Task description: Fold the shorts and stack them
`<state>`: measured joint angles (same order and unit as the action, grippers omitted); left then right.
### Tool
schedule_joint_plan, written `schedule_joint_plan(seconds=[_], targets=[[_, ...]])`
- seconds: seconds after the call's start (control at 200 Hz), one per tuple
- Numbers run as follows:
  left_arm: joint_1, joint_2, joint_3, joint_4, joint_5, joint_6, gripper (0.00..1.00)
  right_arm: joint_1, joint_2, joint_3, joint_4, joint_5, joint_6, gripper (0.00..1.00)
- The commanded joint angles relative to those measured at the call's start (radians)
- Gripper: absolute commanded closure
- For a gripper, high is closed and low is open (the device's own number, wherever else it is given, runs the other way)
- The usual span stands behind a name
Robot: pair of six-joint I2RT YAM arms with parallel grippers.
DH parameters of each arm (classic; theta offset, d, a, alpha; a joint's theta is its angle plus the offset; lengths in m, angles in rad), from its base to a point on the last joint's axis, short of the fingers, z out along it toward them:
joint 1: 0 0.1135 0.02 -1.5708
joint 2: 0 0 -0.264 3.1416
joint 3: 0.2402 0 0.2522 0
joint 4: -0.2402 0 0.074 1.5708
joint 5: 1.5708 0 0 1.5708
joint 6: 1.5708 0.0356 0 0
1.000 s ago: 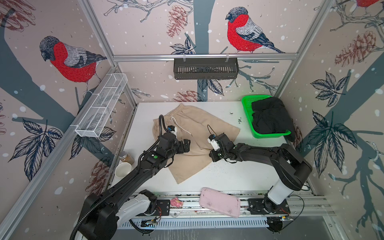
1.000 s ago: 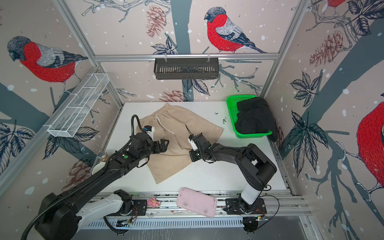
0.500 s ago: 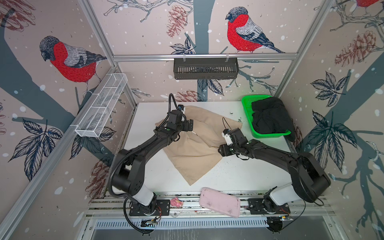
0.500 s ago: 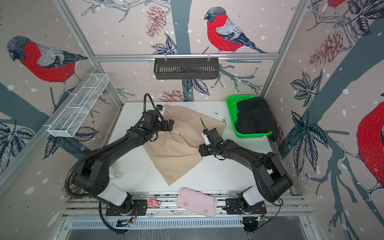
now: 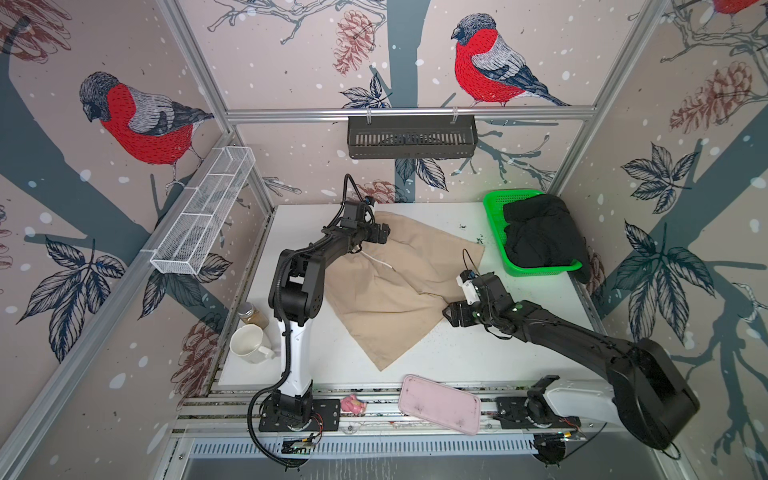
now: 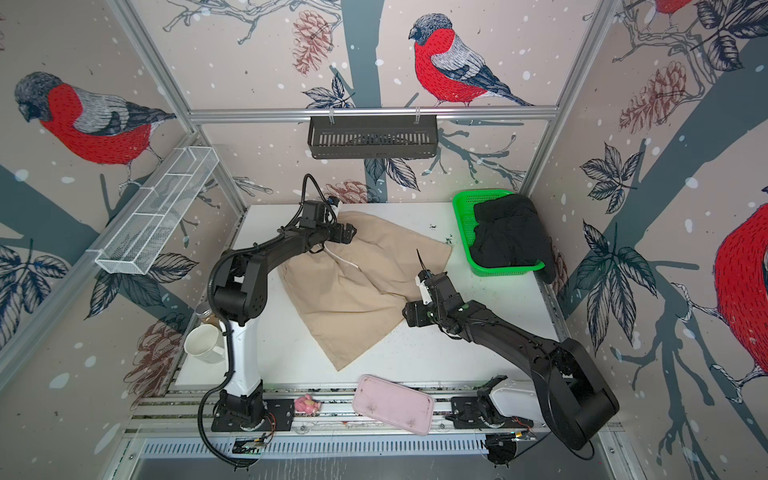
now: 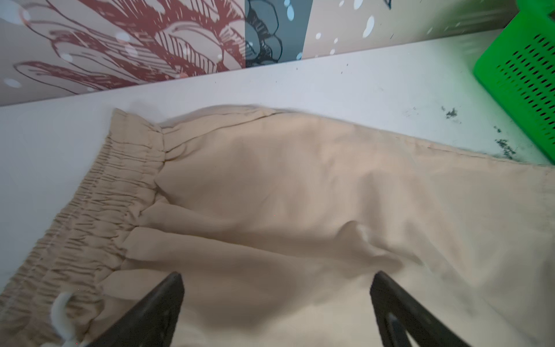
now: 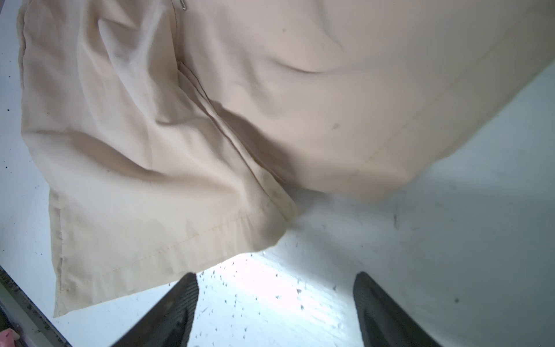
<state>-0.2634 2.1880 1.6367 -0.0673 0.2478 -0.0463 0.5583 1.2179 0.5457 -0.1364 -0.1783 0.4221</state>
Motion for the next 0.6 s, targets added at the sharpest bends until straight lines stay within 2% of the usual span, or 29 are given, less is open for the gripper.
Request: schedule_joint_plan(seconds=[0.0,0.13,0.265,0.35,0.425,0.595], targets=[[0.012,0.065,0.071,-0.097,0.013,0.009,0.03,-0.018,-0.036,-0.038,0.054,0.024,0.059,0.15],[0.029,0.121,0.138,-0.142,-0.030,-0.016,0.03,-0.032,-0.043,-0.047,0.054,0.023,0.055,0.13],[0.078,0.124,0.130,-0.138,-0.078,-0.078,0.03,-0.044,-0.014,-0.043,0.077,0.011,0.048,0.12],[0.130,0.118,0.112,-0.126,-0.045,-0.136,0.03,-0.043,0.025,-0.022,0.086,0.018,0.037,0.12],[0.165,0.114,0.106,-0.134,-0.039,-0.162,0.03,-0.006,0.100,0.039,0.033,0.095,0.003,0.12],[0.197,0.088,0.065,-0.140,-0.073,-0.188,0.03,0.084,0.174,0.113,0.030,0.113,0.007,0.11]])
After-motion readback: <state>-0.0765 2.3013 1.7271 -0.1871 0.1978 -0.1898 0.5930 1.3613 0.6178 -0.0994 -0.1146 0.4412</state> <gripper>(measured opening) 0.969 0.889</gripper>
